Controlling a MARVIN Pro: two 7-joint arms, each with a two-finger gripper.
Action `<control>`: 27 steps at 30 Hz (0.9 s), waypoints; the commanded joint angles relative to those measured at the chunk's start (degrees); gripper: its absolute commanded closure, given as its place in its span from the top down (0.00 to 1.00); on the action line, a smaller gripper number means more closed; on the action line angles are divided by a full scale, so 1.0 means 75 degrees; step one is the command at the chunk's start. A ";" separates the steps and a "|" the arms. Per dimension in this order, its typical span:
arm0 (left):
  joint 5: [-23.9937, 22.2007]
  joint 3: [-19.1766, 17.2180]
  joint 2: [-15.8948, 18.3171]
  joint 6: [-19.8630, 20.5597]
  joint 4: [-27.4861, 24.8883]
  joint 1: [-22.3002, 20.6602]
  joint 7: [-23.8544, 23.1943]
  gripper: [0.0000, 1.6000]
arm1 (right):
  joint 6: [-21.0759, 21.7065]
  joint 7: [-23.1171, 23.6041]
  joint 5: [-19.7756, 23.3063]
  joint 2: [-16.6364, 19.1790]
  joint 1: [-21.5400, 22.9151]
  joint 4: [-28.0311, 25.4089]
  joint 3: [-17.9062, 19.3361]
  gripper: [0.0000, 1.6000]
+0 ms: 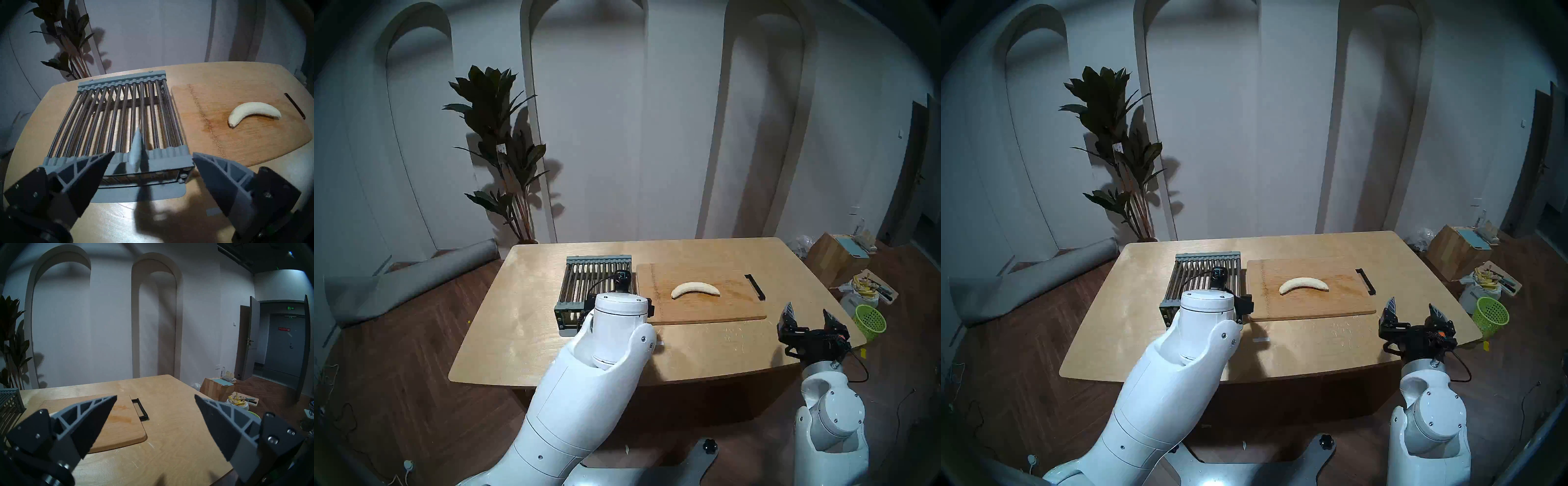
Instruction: Cut the banana into four pieces on the cutting board
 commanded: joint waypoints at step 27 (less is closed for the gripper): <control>-0.0771 0.0069 0.0990 -0.0019 -0.0067 -0.0554 0.0464 1.00 | -0.0079 0.0074 -0.0039 -0.0073 0.0039 -0.0192 0.0032 1.00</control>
